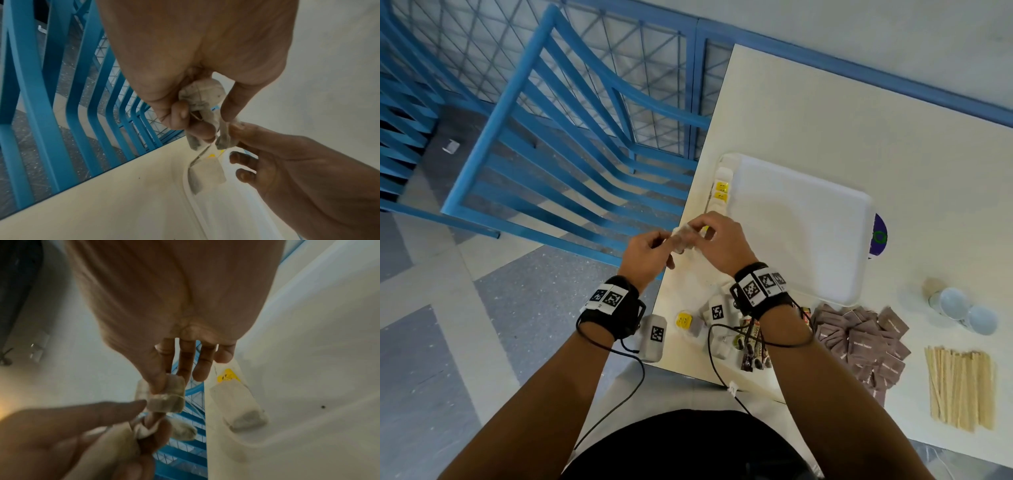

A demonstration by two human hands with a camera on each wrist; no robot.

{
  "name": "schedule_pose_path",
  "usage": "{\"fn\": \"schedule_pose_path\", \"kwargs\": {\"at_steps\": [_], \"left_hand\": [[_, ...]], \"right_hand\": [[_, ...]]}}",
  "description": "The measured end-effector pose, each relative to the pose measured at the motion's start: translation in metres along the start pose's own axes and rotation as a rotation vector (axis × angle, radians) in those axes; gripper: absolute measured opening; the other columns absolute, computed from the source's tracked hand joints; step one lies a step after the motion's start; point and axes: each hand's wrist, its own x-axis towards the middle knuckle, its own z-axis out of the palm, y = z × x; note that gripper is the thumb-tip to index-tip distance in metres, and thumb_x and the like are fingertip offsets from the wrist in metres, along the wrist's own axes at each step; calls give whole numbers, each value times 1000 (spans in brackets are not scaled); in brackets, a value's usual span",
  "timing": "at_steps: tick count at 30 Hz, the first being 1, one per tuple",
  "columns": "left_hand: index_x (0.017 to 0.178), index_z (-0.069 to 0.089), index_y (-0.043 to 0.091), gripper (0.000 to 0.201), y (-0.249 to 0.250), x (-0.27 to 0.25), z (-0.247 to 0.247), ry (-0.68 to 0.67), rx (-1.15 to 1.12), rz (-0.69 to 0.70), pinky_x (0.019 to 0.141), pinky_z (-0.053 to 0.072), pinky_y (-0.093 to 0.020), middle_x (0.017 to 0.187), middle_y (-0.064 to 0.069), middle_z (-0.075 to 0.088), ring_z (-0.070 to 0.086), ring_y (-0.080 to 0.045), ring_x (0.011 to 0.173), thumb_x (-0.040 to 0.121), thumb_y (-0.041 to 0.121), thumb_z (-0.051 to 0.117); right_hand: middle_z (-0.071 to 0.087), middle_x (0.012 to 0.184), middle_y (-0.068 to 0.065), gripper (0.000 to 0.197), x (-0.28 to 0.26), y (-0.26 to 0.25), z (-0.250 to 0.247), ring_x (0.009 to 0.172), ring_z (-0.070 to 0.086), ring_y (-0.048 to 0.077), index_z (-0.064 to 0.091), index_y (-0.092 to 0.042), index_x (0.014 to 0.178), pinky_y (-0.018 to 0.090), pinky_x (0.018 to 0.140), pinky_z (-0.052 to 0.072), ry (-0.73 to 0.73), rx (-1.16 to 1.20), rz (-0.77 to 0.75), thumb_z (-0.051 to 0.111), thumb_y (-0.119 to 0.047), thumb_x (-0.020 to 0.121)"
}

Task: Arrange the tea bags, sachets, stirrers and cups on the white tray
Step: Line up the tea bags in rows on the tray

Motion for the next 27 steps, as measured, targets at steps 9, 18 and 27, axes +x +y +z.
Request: {"fn": "schedule_pose_path", "kwargs": {"at_steps": [9,18,27], "left_hand": [[94,75,14,7,-17,-1,-3,59,55,-4,50,42,-14,75,3,73,58,-5,51,94,15,68],[98,73,11,14,-24,-3,-3,35,96,-38,47,41,-15,69,0,66,58,-7,51,93,3,62],[101,72,10,14,-24,-5,-5,29,98,-34,48,43,-12,85,-6,71,62,-14,61,93,4,63]], "right_hand": [[73,79,-4,11,-15,21,-30,68,65,8,73,-15,95,19,70,53,174,202,194,76,-23,87],[74,79,-4,11,-34,42,-1,66,67,6,75,-17,95,20,71,51,58,127,349,78,-23,86],[66,84,-9,14,-18,41,11,81,60,11,72,-17,96,27,89,45,218,-31,397,75,-28,87]]}}
